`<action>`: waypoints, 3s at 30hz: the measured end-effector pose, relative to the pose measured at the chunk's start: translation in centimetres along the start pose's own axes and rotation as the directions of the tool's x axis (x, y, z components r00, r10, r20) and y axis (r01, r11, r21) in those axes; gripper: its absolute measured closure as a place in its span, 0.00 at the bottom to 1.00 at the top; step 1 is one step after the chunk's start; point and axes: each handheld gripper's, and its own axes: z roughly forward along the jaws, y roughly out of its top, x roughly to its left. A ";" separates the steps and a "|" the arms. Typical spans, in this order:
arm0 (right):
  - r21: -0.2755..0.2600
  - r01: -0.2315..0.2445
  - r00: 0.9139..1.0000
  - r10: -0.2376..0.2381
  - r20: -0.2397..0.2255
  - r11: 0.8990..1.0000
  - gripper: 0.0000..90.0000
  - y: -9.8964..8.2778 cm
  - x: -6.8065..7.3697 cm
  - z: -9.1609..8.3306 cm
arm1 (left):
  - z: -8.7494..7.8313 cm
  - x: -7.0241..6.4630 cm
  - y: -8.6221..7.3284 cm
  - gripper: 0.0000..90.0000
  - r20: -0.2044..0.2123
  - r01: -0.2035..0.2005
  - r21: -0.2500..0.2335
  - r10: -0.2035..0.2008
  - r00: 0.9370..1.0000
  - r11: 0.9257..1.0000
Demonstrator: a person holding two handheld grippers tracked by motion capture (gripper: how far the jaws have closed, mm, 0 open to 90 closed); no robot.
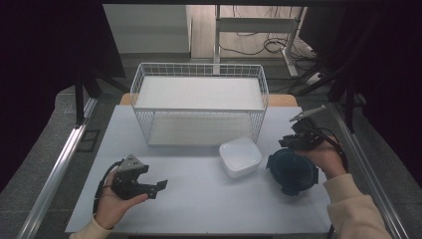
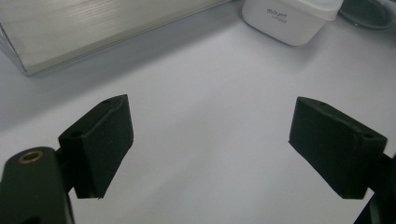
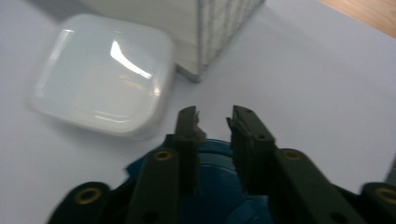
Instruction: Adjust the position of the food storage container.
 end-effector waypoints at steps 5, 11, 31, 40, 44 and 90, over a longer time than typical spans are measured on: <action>0.063 0.018 0.999 -0.021 0.047 0.998 0.99 0.4 -1.8 1.5 | 0.2 0.1 -0.2 0.15 -0.001 0.001 0.013 -0.001 1.000 1.000; 0.168 0.026 0.995 -0.042 0.094 0.986 0.99 0.4 -3.4 3.8 | 0.3 0.0 -0.3 0.15 0.002 -0.006 0.017 0.006 1.000 1.000; 0.267 0.088 0.992 -0.107 0.059 0.960 1.00 -1.7 -5.1 6.2 | 0.7 -0.3 -0.5 0.16 0.003 -0.017 0.035 0.017 1.000 0.999; 0.289 0.149 0.987 -0.162 0.022 0.946 1.00 -2.1 -2.9 5.8 | 0.8 -0.3 -0.6 0.16 0.008 -0.014 0.036 0.014 1.000 0.999; 0.281 0.177 0.983 -0.186 0.007 0.943 1.00 -2.5 -1.3 5.5 | 0.8 -0.3 -0.5 0.16 0.010 -0.016 0.038 0.016 1.000 0.999; 0.093 -0.242 0.968 0.233 0.096 0.966 0.99 -16.9 0.4 -2.6 | 1.0 -0.1 -0.9 0.17 0.015 -0.009 0.041 0.008 1.000 0.999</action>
